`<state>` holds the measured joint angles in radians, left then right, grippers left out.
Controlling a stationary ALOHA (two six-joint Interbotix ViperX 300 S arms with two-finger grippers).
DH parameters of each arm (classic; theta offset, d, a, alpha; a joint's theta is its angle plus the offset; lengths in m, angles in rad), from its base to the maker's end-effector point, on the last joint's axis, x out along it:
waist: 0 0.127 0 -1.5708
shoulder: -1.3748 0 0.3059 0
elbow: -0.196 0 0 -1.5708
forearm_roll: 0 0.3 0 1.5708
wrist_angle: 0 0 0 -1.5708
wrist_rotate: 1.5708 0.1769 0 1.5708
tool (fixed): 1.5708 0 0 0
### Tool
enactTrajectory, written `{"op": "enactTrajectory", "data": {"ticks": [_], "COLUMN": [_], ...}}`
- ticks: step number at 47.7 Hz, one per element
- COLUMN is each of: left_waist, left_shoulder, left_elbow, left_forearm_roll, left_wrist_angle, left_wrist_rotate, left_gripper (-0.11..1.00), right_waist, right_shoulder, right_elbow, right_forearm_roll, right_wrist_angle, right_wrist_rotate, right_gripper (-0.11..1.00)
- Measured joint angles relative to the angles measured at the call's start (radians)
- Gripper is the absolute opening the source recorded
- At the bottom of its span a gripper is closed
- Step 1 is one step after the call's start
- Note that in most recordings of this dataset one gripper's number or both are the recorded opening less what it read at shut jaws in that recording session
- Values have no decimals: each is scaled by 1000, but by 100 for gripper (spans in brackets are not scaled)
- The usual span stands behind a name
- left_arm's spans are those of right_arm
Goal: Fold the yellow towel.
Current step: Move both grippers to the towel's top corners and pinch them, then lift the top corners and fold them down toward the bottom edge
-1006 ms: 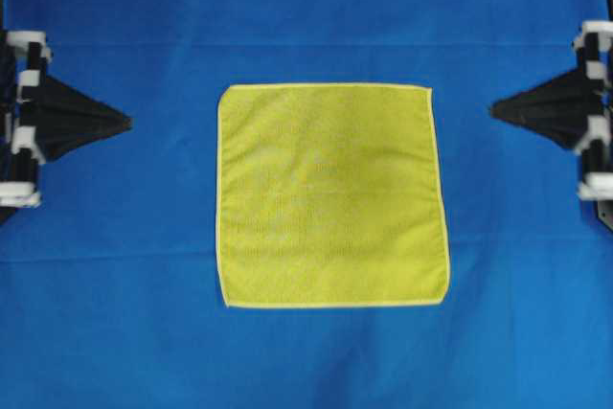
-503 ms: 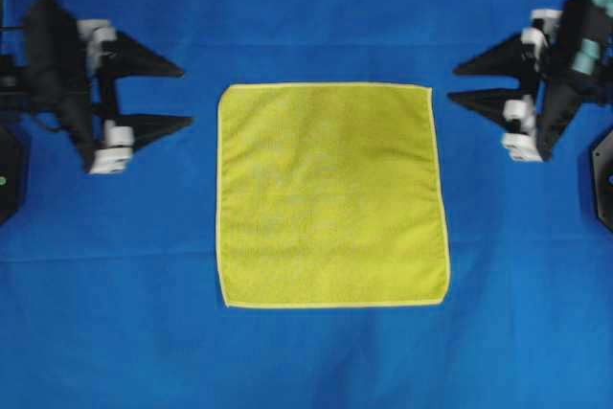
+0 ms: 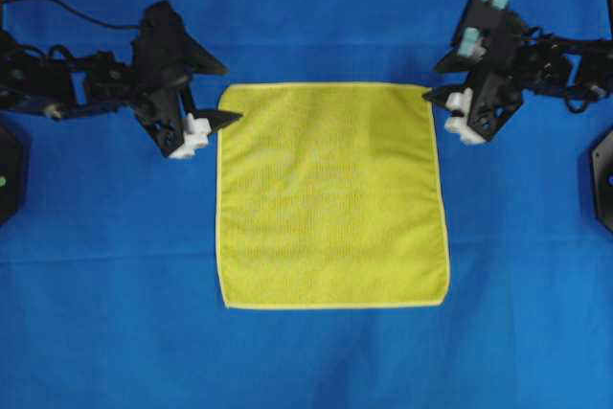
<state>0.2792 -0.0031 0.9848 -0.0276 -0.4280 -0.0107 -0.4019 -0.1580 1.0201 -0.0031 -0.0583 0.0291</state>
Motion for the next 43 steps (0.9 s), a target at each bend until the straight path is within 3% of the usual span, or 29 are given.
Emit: {"op": "enactTrajectory", "data": {"ticks": [11,16,21,28,31,43], "left_waist": [44,60,54,40,37,35], "left_shoulder": [97,126,133,133,133,126], "left_elbow": [-20,-21,-26,-31,-31,-38], "left_forearm_roll": [0,0,0,0,0,0], "left_wrist_angle": [-3,-3,9,31,34,63], "left_wrist_rotate": [3,6,6,14,20,17], "left_gripper": [83,76,53,13,2,2], "right_waist": [-14,-15,-15,-15,-15,-15], "right_shoulder": [138,153,155,156,156,147], "right_elbow": [-28,-40,-41,-41,-43,-43], "right_forearm_roll": [0,2,0,-3,-5,-5], "right_wrist_angle": [-44,-49,-49,-48,-46,-18], "right_wrist_rotate": [0,-2,-6,-11,-11,2], "right_gripper": [58,57,44,5,3,3]}}
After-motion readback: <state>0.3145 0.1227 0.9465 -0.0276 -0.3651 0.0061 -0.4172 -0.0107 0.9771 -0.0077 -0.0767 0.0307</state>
